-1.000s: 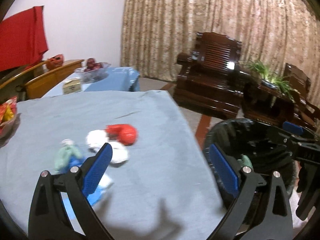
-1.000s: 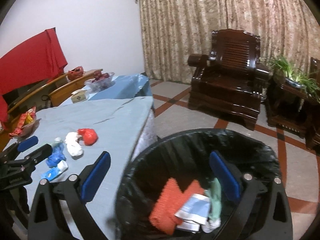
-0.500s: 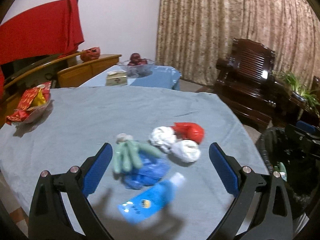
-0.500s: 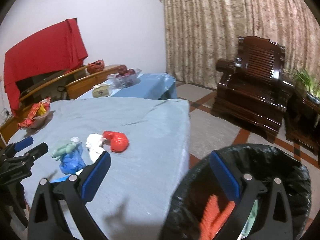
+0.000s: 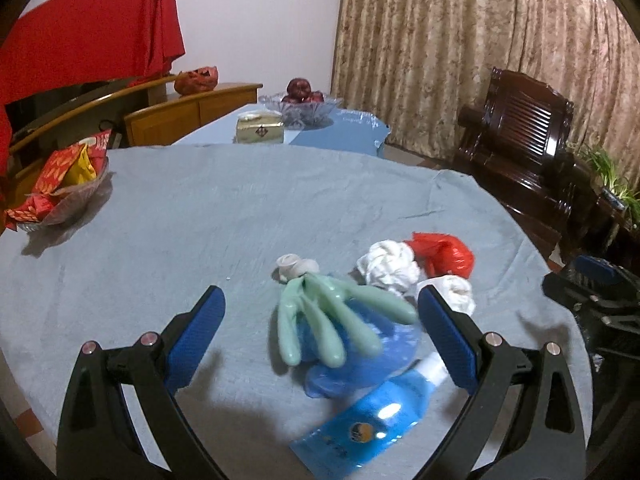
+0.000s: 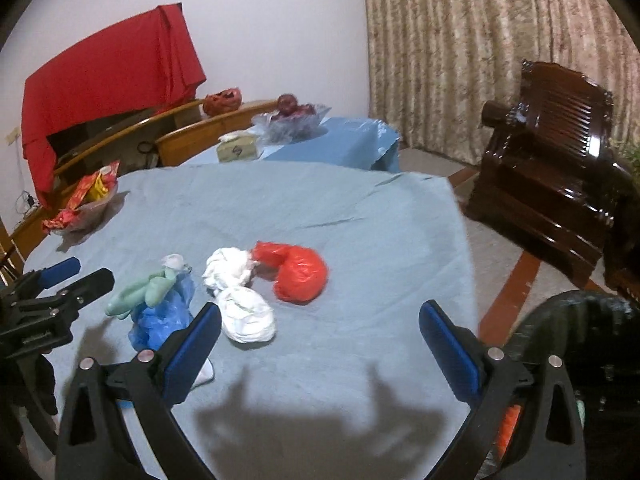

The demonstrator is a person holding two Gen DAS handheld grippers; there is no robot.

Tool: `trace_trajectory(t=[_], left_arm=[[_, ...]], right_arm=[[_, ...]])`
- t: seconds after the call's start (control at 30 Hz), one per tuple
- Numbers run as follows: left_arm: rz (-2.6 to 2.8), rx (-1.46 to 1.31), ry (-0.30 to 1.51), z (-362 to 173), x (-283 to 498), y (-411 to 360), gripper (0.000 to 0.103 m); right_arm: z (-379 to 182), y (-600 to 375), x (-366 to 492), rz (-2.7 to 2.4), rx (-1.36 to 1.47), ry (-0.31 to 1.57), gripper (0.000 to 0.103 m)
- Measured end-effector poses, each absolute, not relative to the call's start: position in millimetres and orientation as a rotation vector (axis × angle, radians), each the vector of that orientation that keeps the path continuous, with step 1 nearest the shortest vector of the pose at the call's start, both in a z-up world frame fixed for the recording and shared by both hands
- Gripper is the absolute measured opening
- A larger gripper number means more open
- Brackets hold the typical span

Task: Collect trash
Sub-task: 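Grasp the white tissue ball with the right tool while the left tool grasps the light green glove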

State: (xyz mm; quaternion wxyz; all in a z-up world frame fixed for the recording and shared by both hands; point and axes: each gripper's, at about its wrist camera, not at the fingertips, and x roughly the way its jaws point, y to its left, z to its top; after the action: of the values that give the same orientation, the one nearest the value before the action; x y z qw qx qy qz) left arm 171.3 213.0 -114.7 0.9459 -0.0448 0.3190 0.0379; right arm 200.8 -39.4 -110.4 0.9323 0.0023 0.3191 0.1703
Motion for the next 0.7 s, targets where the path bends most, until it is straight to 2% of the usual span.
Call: trace_trajectory(t=[0.43, 0.63, 0.7], left_arm=[[0.075, -0.118, 0.735, -139, 196, 239, 0.094], [0.055, -0.121, 0.739, -141, 202, 238, 0.094], [0.046, -0.122, 0.741, -143, 205, 237, 0.089]], right_arm=[[-146, 14, 234, 0.413, -0.045, 0.746, 0.092], [-161, 25, 243, 0.443, -0.068, 0.795, 0.077], [-165, 27, 245, 0.462, -0.065, 0.81, 0.068]])
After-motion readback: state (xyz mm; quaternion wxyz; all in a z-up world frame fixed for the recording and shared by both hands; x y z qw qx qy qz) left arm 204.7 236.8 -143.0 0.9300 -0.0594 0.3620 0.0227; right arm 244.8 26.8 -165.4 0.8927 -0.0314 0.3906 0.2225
